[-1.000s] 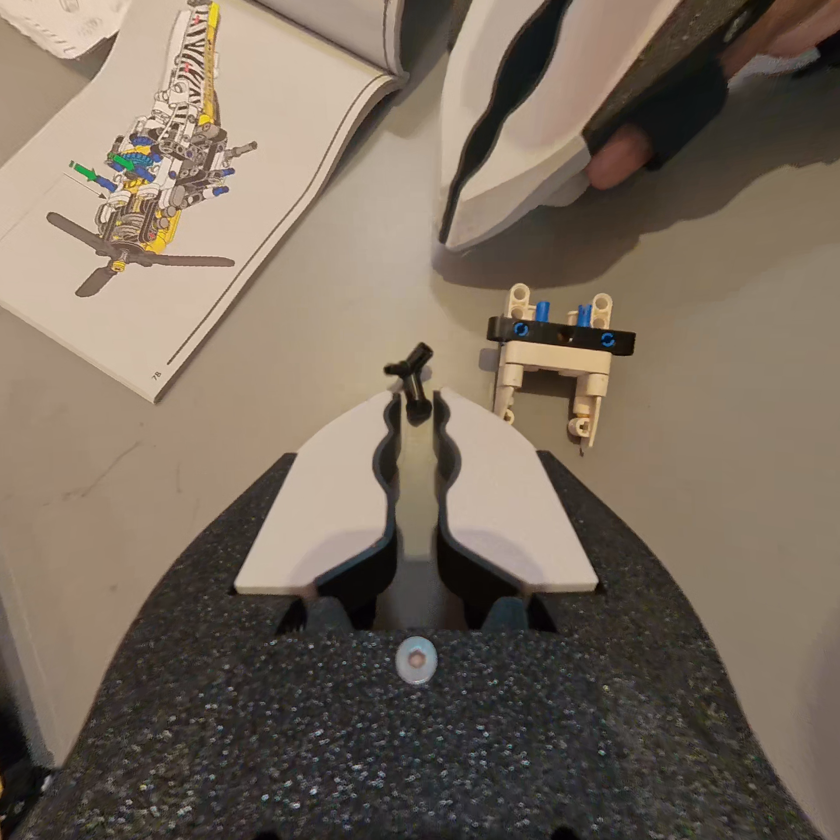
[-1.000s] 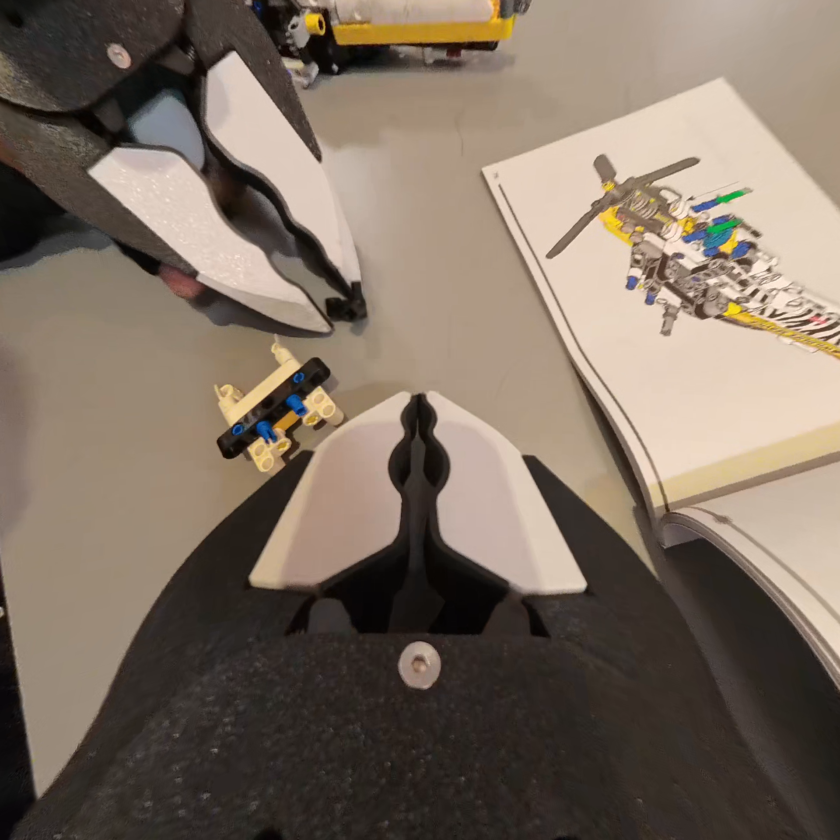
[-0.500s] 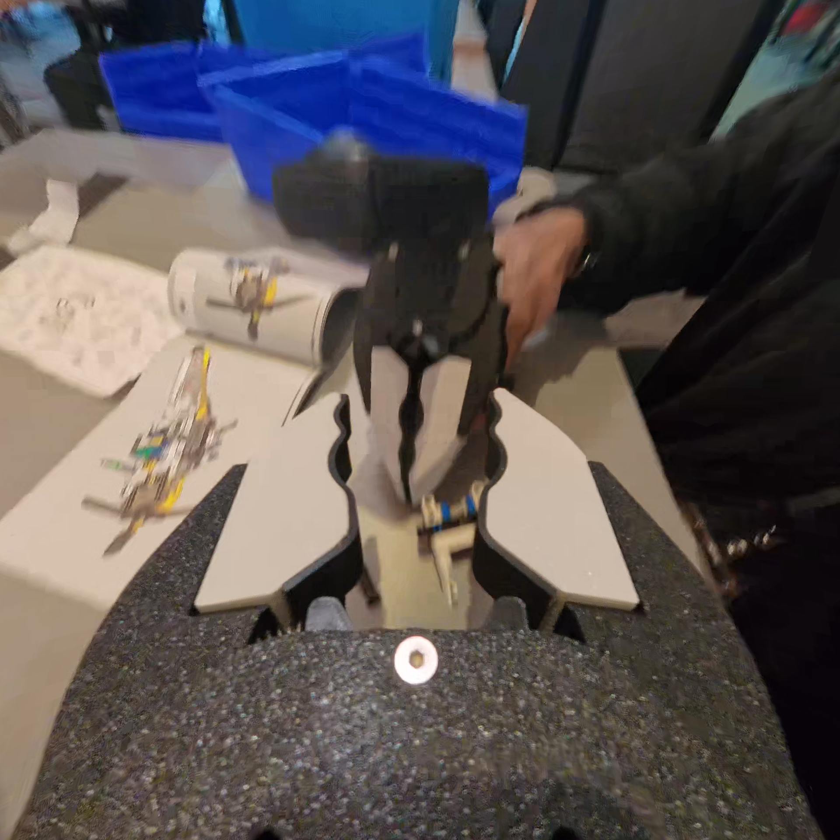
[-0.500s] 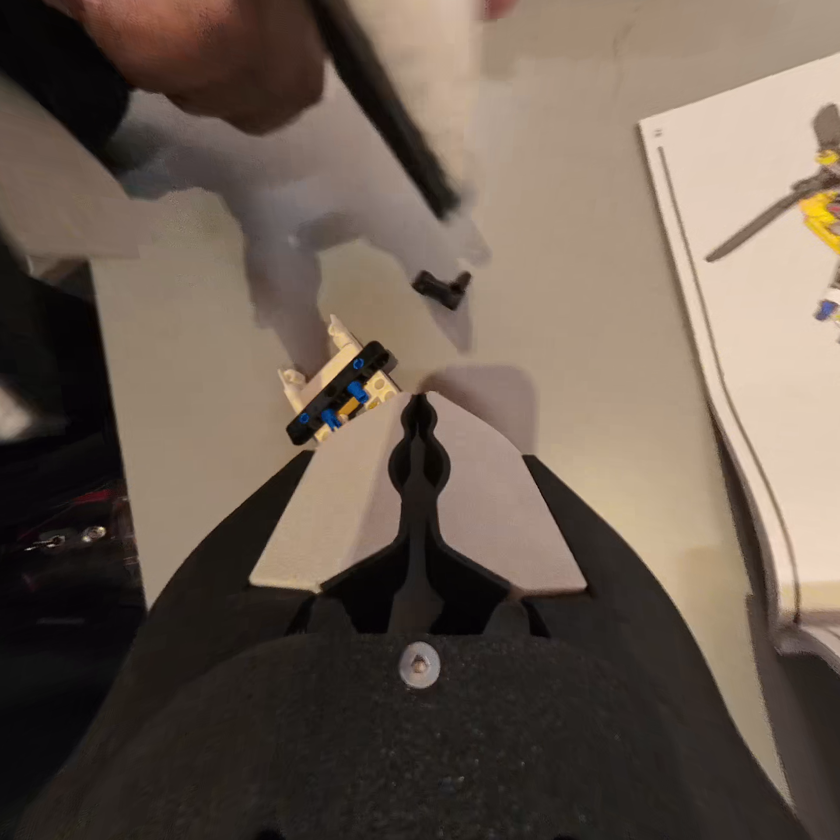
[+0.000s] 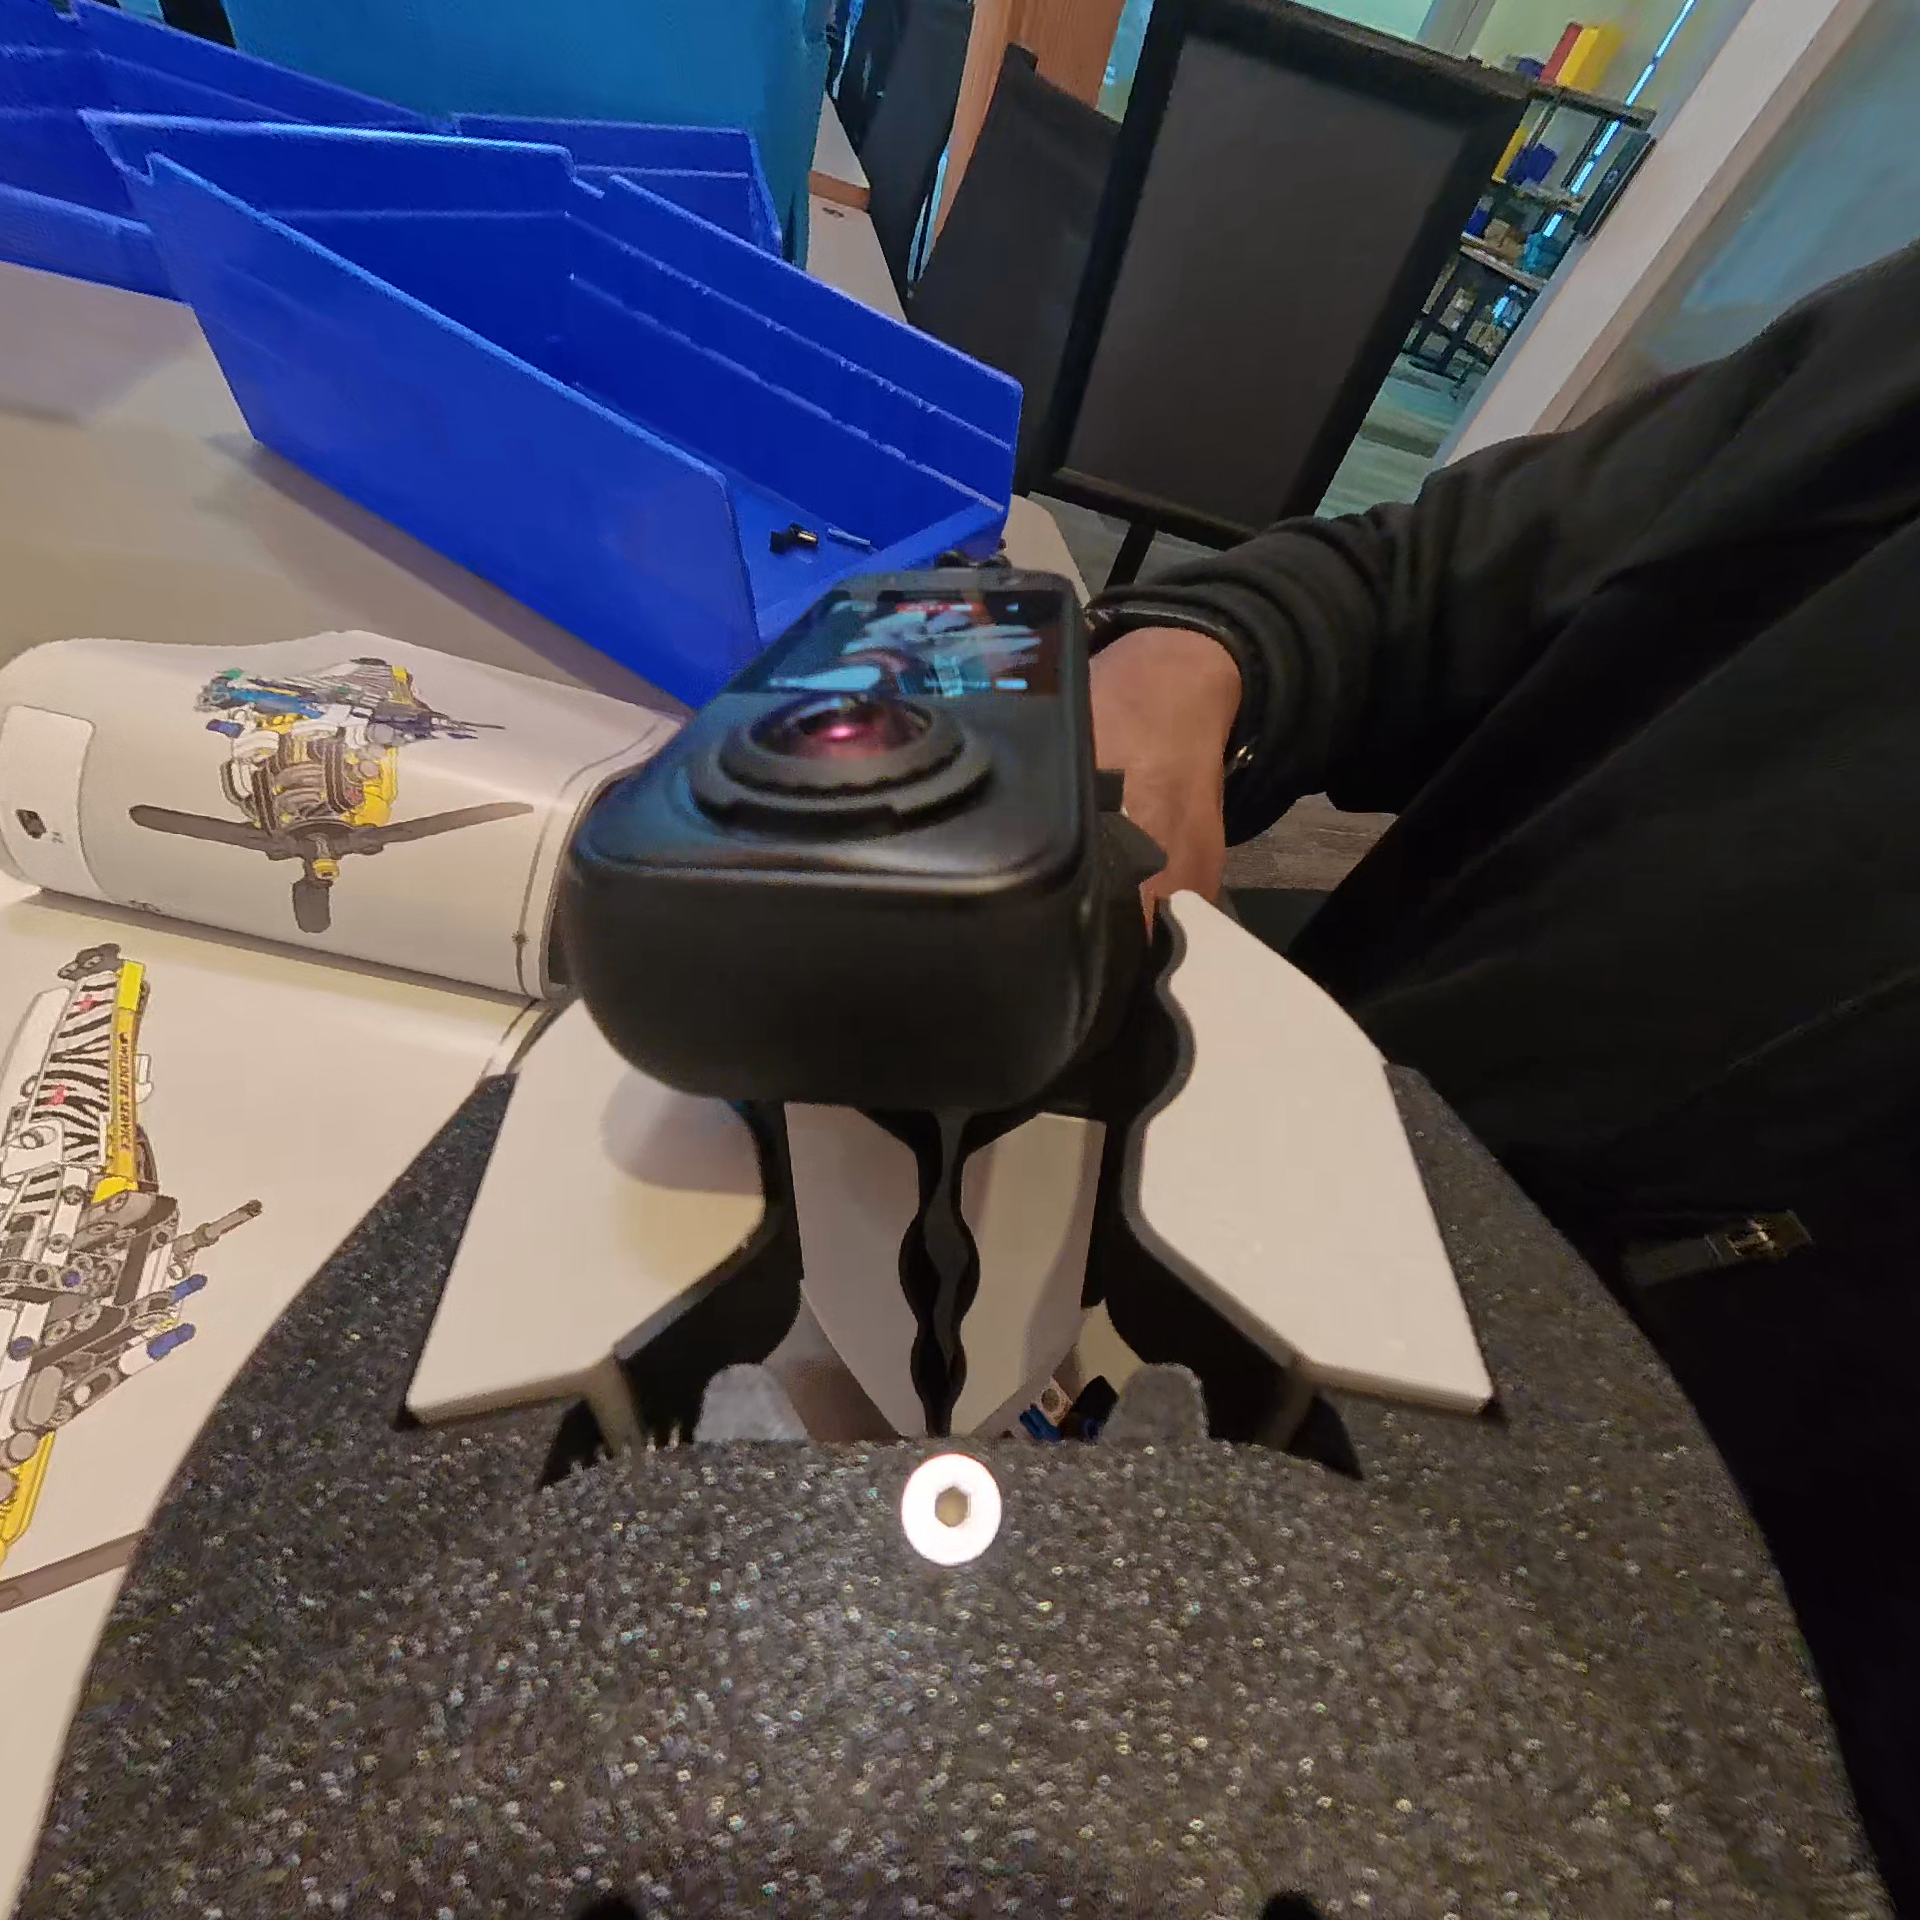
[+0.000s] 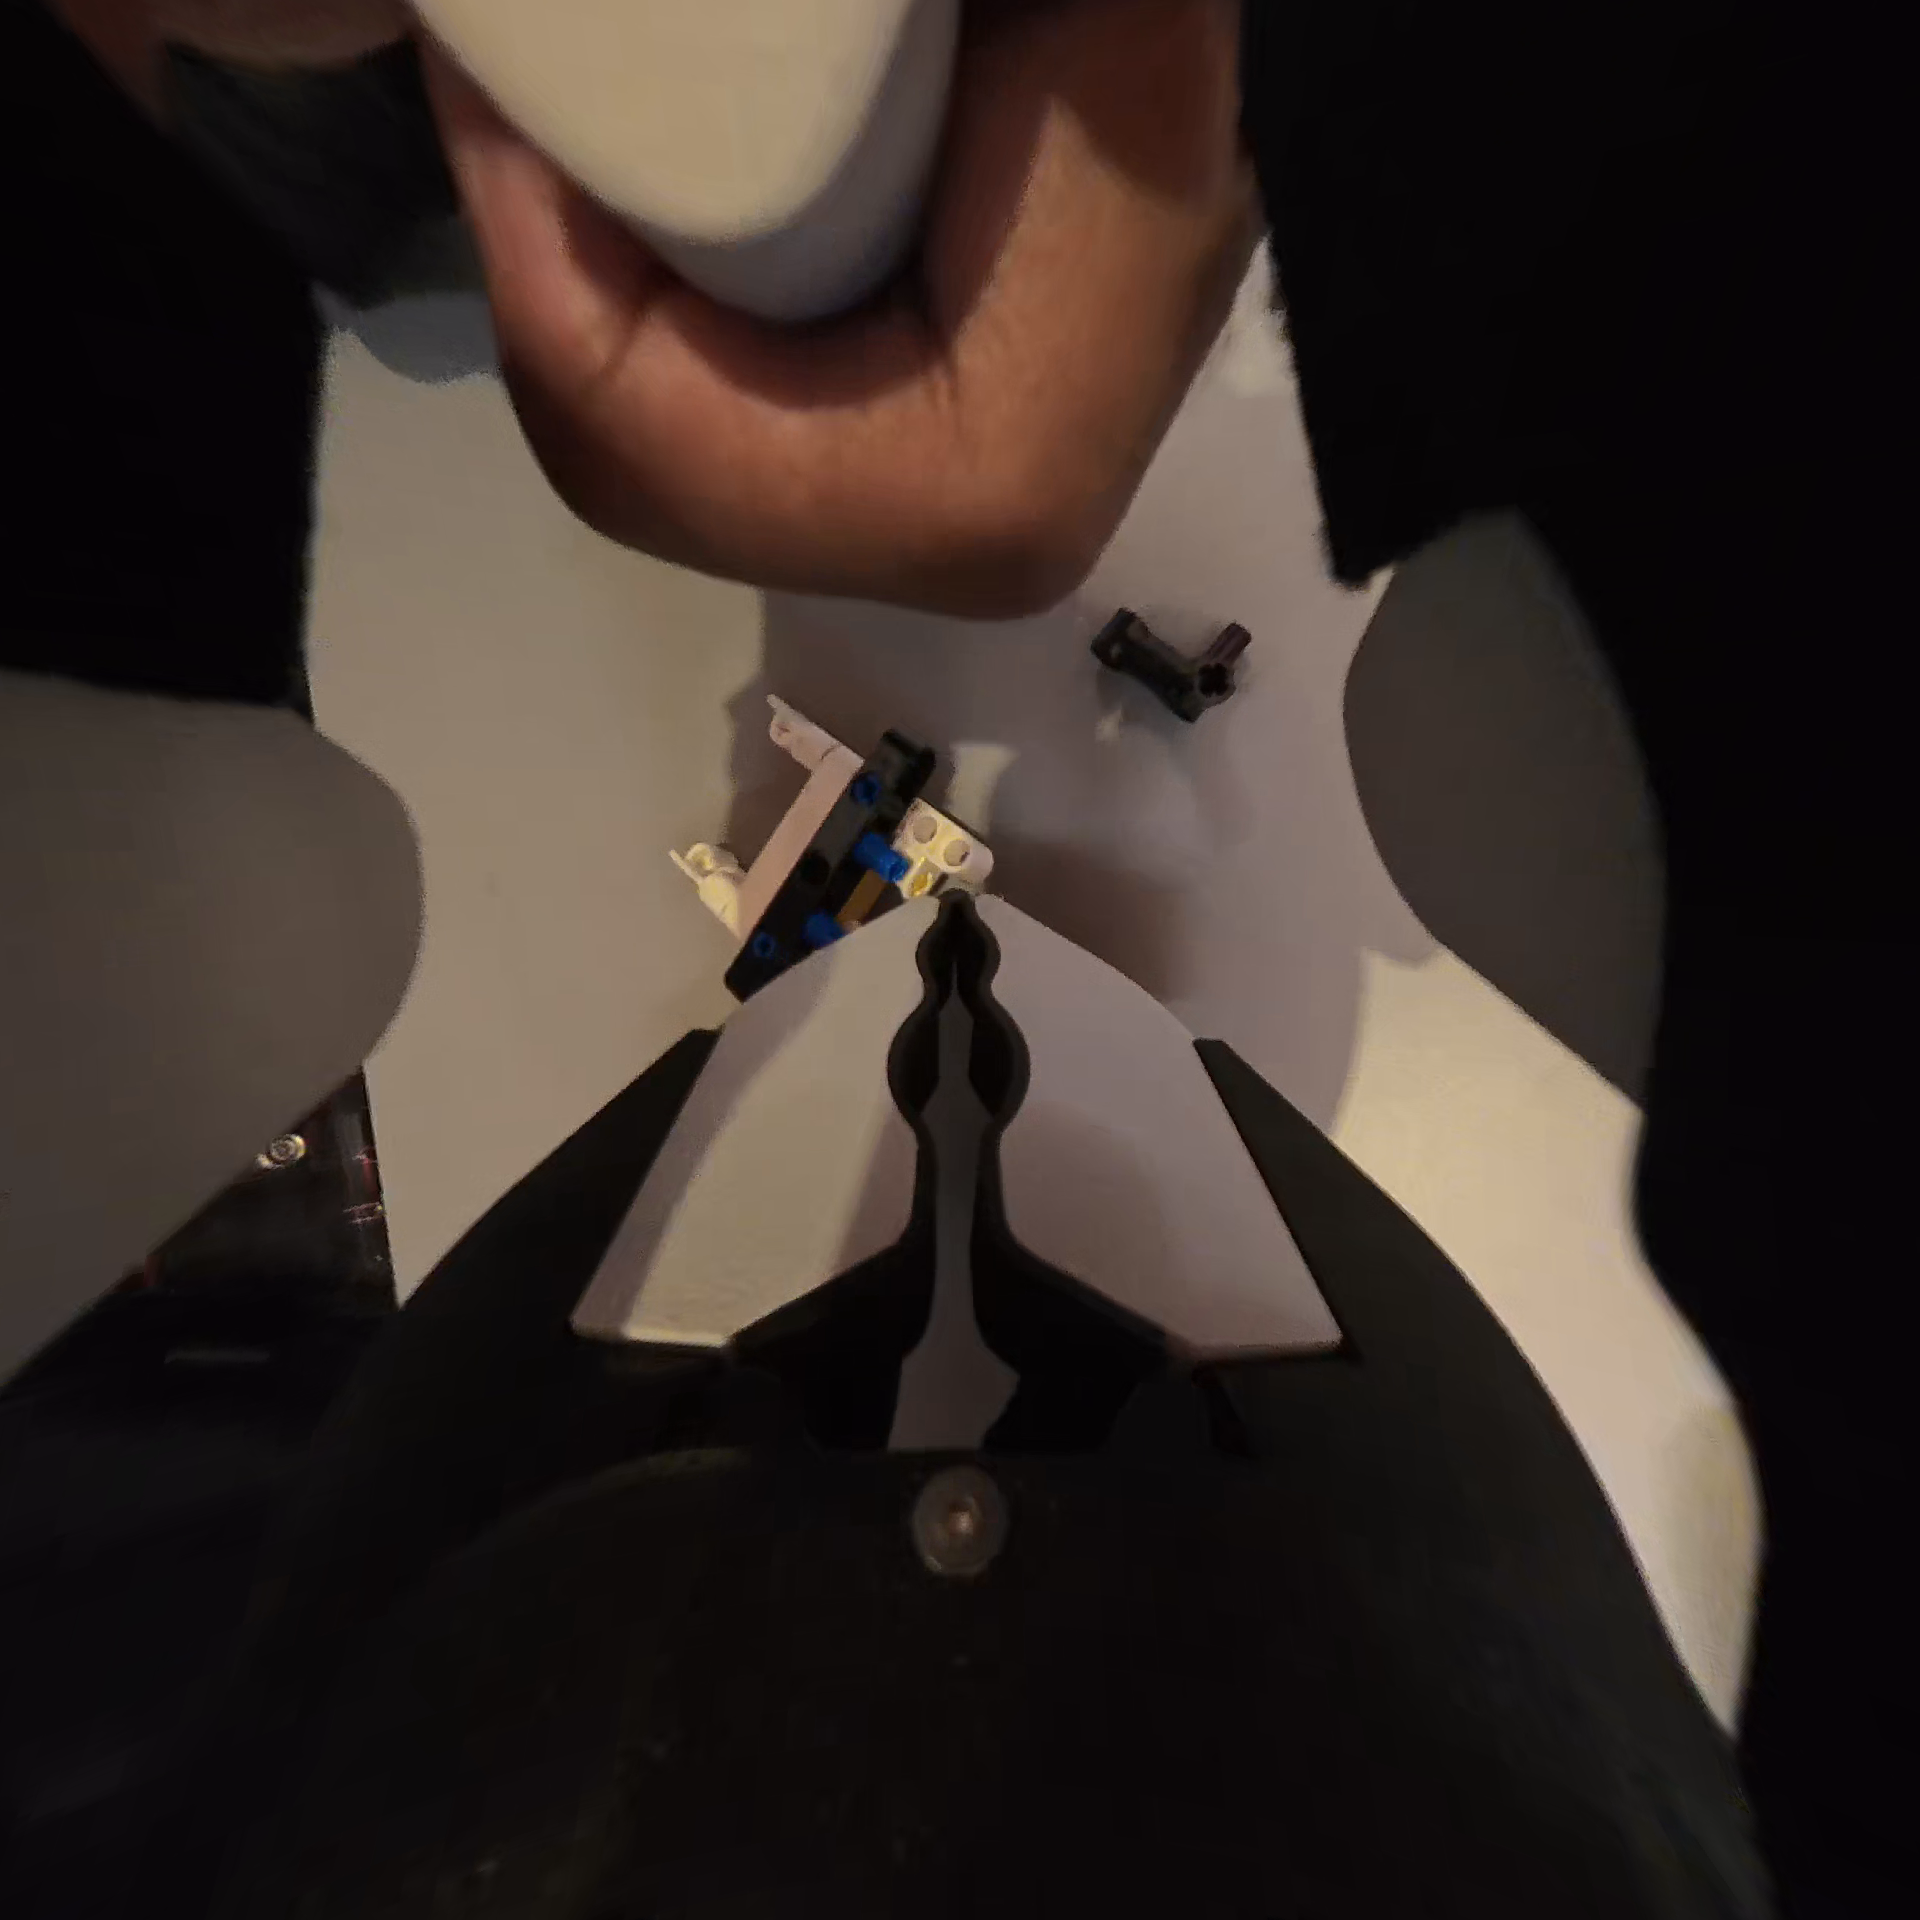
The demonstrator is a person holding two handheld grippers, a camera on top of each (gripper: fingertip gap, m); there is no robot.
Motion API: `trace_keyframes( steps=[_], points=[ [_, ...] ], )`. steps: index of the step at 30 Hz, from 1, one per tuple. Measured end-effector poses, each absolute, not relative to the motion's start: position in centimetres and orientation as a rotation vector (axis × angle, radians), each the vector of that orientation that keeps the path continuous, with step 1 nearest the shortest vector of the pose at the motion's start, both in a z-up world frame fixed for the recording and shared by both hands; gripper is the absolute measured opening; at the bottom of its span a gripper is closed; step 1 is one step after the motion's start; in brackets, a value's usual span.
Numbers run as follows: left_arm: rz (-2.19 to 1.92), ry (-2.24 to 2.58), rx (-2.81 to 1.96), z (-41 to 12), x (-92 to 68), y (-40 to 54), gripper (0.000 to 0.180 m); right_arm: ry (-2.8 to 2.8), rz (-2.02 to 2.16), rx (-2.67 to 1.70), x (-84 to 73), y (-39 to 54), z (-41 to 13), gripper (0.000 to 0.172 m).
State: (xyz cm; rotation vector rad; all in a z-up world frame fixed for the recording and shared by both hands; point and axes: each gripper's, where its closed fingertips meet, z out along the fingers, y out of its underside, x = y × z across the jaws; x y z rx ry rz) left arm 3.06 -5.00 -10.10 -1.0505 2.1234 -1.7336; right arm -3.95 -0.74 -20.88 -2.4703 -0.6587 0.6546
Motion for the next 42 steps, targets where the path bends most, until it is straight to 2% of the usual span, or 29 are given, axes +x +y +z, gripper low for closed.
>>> trace_keyframes(
  steps=[2,6,14,22,26,31,36,42],
  points=[
    [-1.755,2.118,-1.082,-10.3,3.2,-4.8,0.074,-0.668,0.669,-2.481,-4.0,-0.9,-21.1,0.0],
    [-1.766,2.08,-1.1,-10.4,3.5,-4.7,0.087,-0.704,0.673,-2.453,-4.4,-0.9,-20.9,0.0],
    [-1.769,2.125,-1.039,-10.9,3.1,-5.9,0.088,-0.764,0.641,-2.466,-4.7,-1.0,-21.4,0.005],
    [-1.833,2.083,-1.08,-10.5,2.7,-5.6,0.083,-0.738,0.7,-2.468,-5.5,-0.9,-20.8,0.037],
    [-1.841,2.077,-1.066,-10.4,2.7,-5.6,0.087,-0.74,0.694,-2.479,-5.4,-1.0,-20.8,0.04],
    [-1.814,2.095,-1.08,-10.4,2.6,-5.9,0.083,-0.753,0.707,-2.469,-5.6,-1.3,-20.7,0.041],
    [-1.781,2.123,-1.118,-10.6,2.6,-6.0,0.082,-0.786,0.739,-2.48,-5.6,-1.8,-20.9,0.029],
    [-1.762,2.128,-1.133,-10.6,2.8,-5.8,0.082,-0.809,0.751,-2.483,-5.6,-1.8,-21.0,0.024]
  ],
)
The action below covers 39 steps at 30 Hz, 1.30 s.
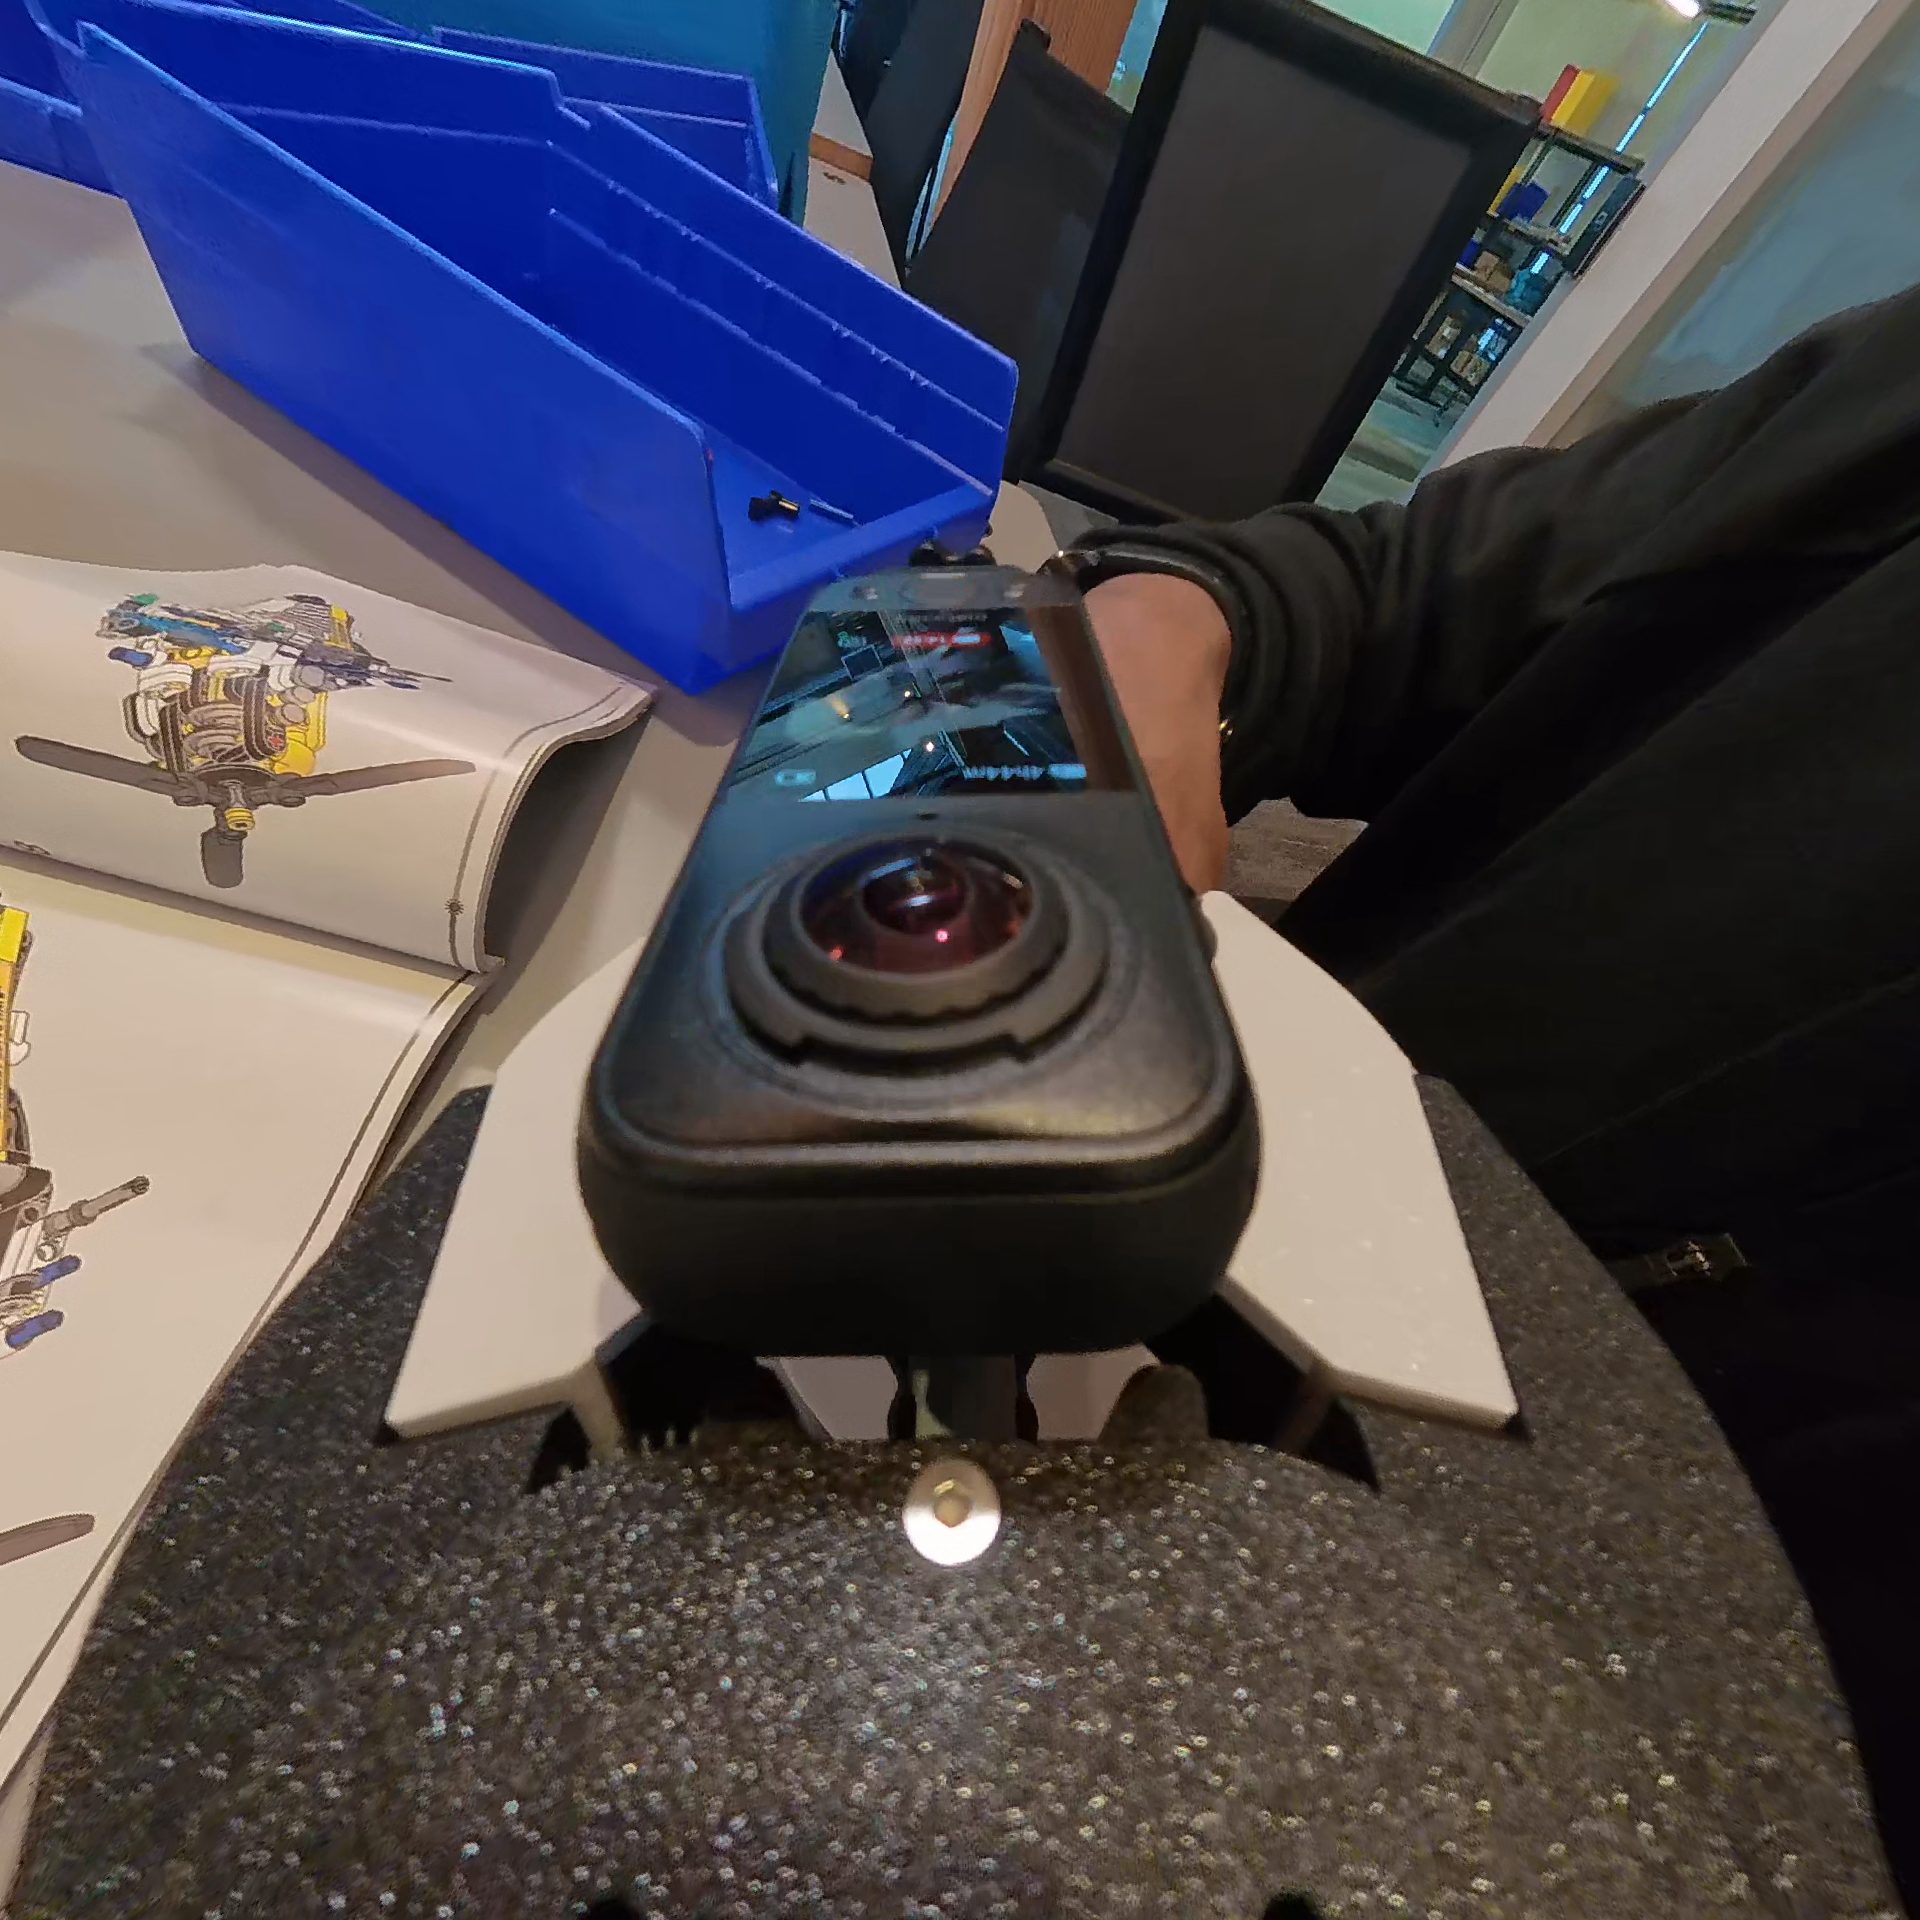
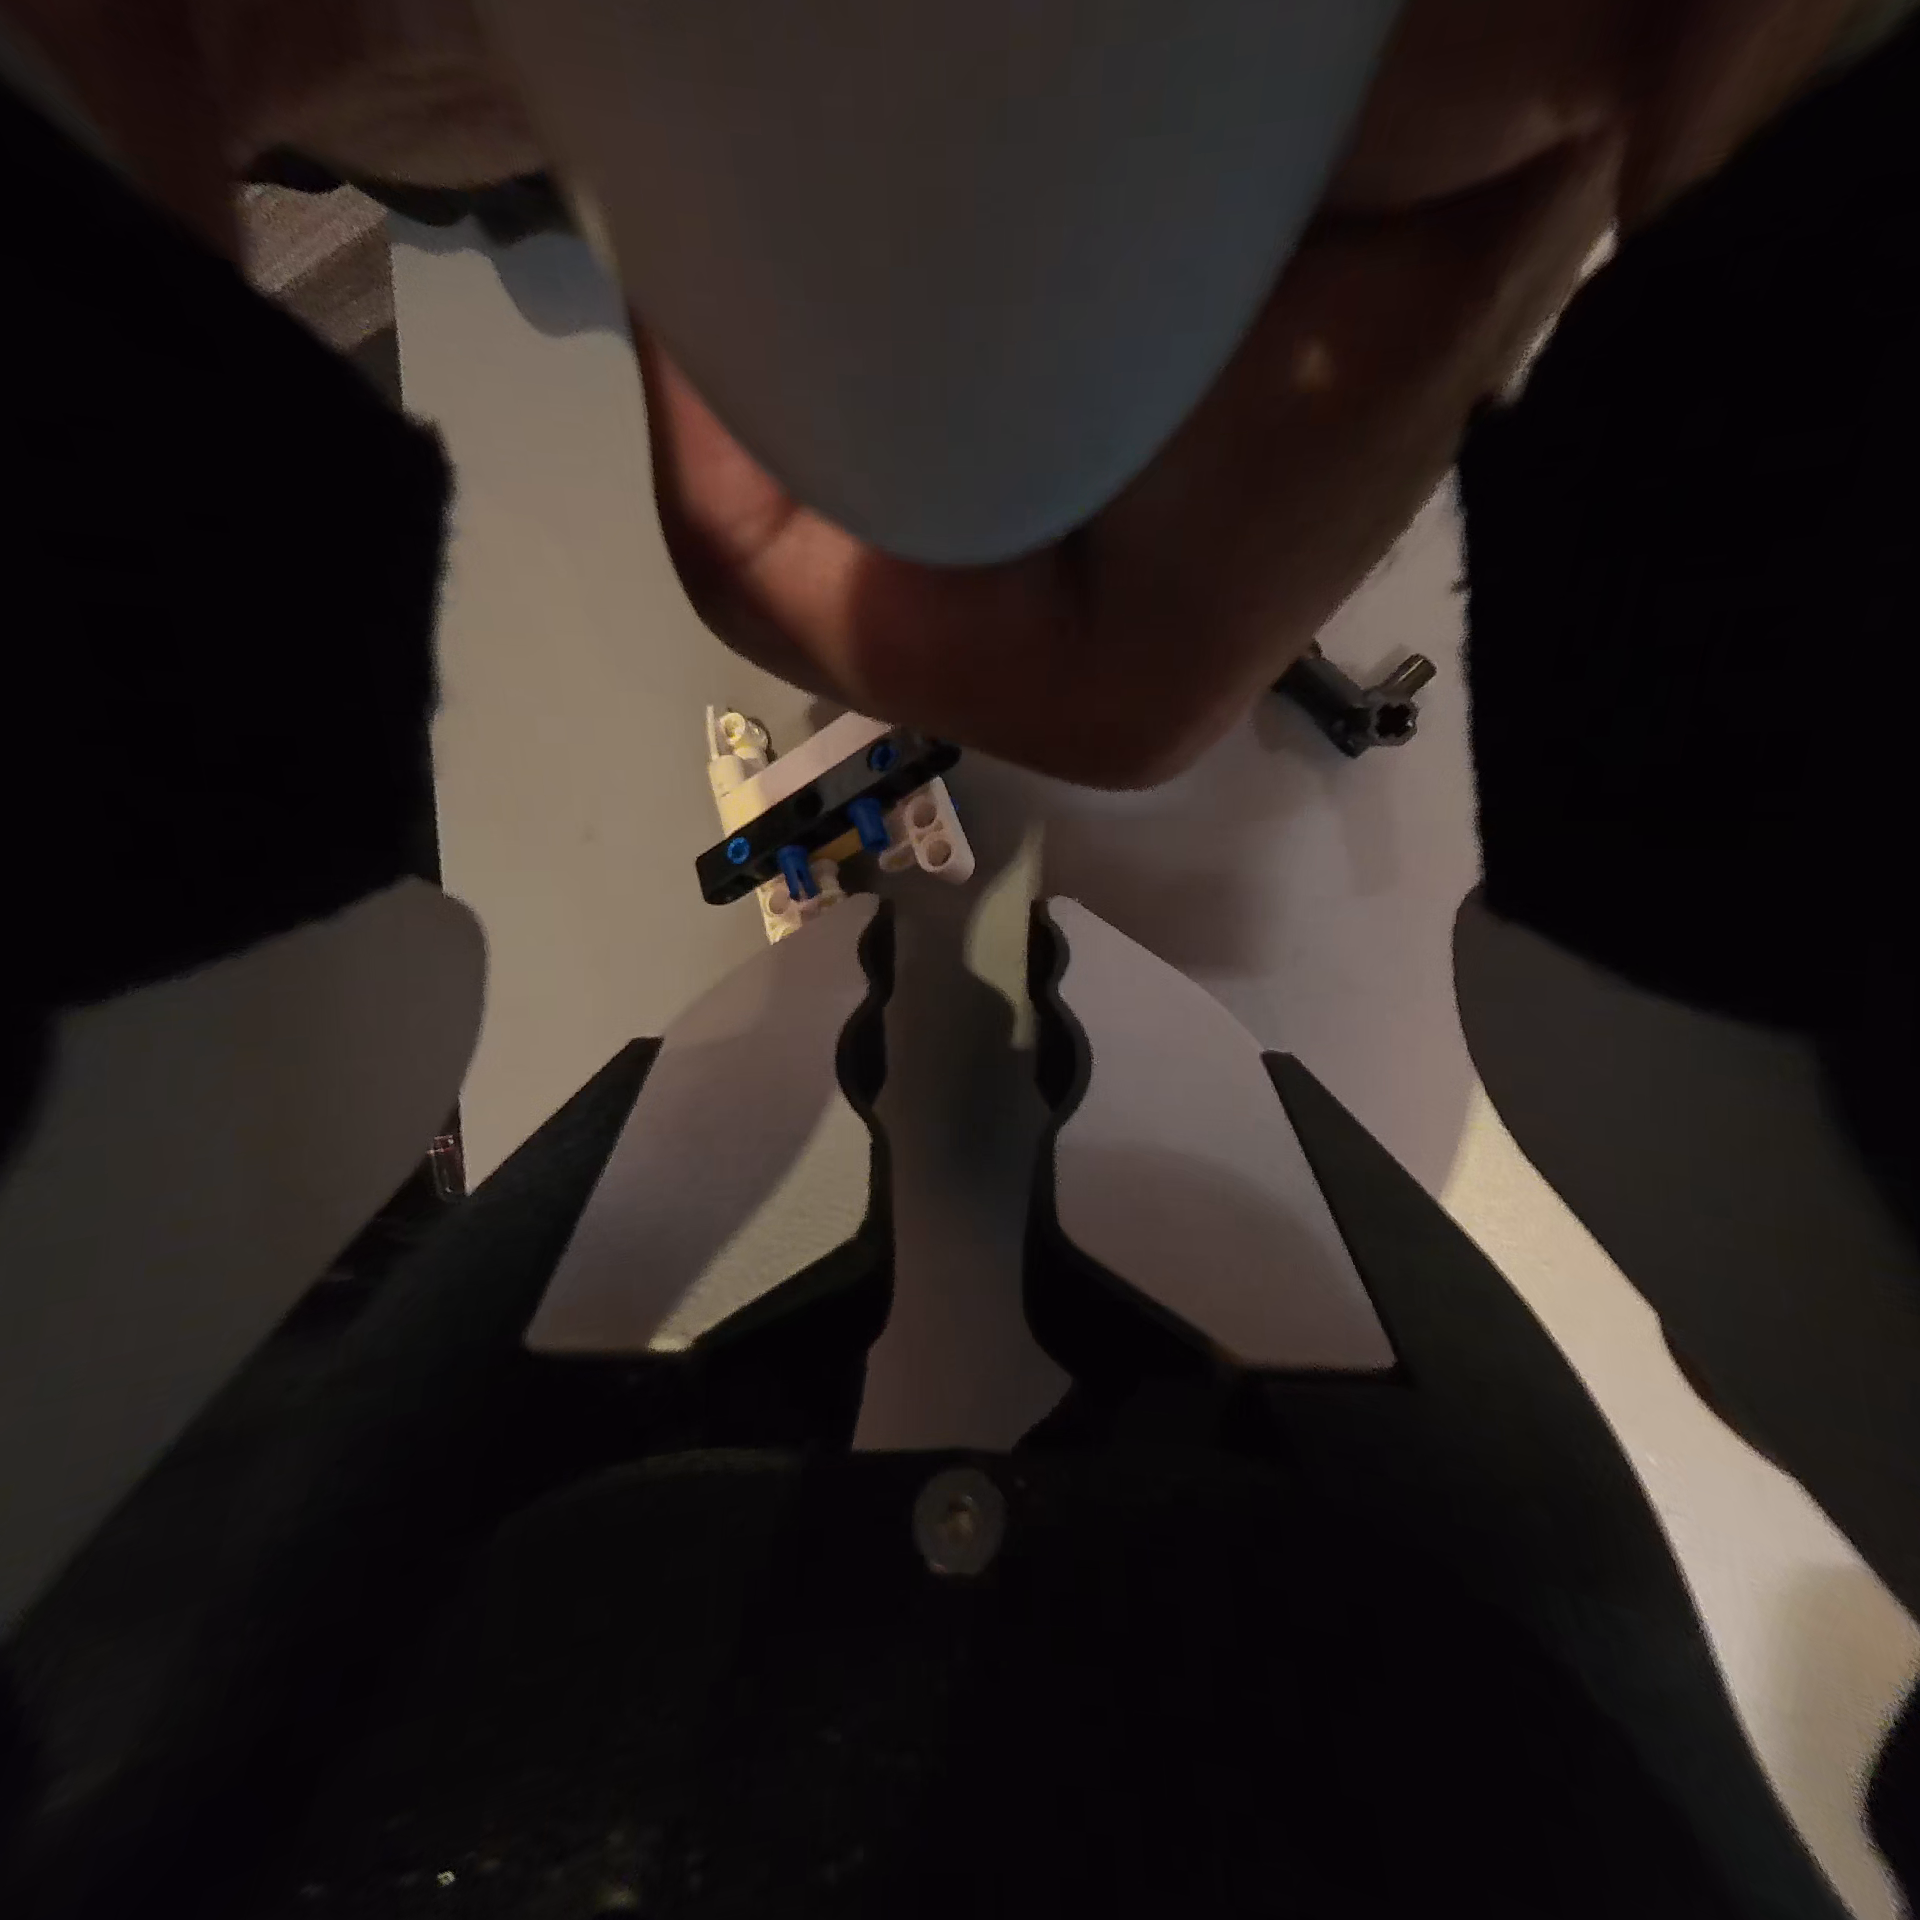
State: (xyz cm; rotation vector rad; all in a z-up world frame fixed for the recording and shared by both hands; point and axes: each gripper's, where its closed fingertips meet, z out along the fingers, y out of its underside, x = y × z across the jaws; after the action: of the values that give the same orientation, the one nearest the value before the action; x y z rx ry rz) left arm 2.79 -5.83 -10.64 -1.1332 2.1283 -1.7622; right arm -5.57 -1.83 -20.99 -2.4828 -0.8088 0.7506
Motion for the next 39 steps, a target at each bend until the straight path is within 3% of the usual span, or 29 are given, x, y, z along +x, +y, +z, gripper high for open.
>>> trace_keyframes(
  steps=[10,39],
  points=[
    [-1.764,2.105,-1.139,-10.6,3.0,-6.0,0.083,-0.842,0.751,-2.503,-5.3,-2.4,-21.3,0.0],
    [-1.944,1.839,-1.103,-9.3,3.3,-5.4,0.088,-0.888,0.698,-2.604,-4.9,-2.3,-20.9,0.0]
  ],
)
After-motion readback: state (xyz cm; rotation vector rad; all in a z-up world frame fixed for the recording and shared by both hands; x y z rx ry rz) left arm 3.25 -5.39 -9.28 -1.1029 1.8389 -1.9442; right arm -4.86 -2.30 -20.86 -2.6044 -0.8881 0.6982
